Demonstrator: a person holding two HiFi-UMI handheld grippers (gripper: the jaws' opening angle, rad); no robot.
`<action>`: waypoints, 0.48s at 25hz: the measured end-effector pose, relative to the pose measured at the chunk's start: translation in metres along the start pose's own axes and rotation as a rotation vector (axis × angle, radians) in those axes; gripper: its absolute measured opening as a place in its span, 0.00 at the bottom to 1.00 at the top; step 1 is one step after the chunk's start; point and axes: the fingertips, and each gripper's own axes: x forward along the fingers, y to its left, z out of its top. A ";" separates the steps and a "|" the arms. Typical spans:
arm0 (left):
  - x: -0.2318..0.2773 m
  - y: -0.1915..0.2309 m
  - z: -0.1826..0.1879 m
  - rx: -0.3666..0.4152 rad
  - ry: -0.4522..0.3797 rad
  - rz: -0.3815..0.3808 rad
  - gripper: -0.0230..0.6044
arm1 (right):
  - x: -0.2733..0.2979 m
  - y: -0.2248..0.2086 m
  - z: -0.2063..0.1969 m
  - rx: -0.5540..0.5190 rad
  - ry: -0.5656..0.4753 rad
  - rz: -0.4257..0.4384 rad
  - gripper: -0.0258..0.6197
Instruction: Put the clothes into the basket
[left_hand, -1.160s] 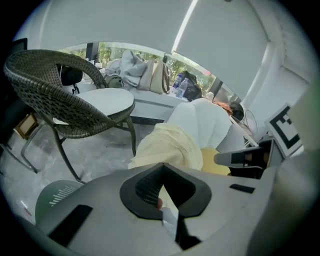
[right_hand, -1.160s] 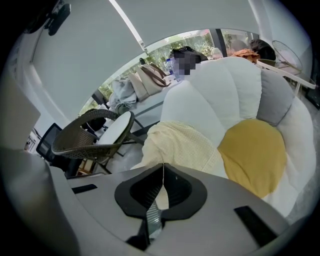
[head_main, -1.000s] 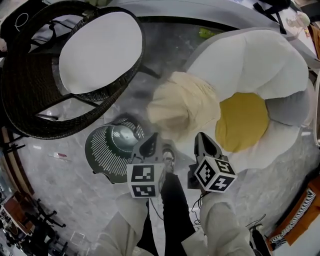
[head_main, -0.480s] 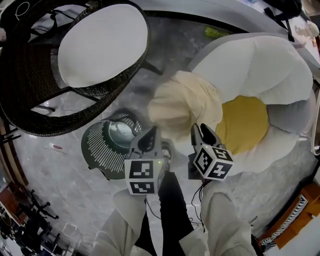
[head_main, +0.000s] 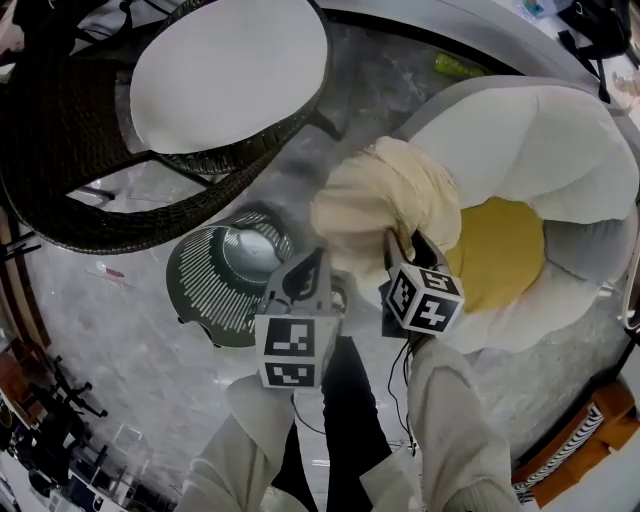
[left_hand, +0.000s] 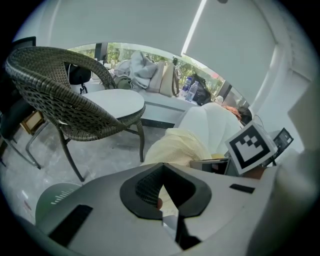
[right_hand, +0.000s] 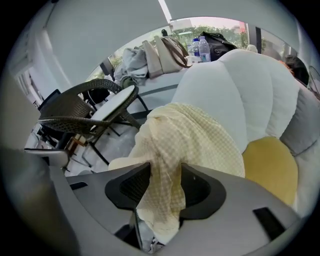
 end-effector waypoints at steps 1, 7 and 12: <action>-0.001 0.002 -0.001 -0.005 0.001 0.003 0.03 | 0.004 -0.001 -0.001 -0.001 0.012 -0.011 0.31; -0.009 0.013 -0.010 -0.014 0.015 0.020 0.03 | 0.020 -0.005 -0.005 0.002 0.070 -0.045 0.29; -0.016 0.021 -0.019 -0.027 0.027 0.034 0.03 | 0.023 -0.007 -0.006 -0.005 0.088 -0.037 0.24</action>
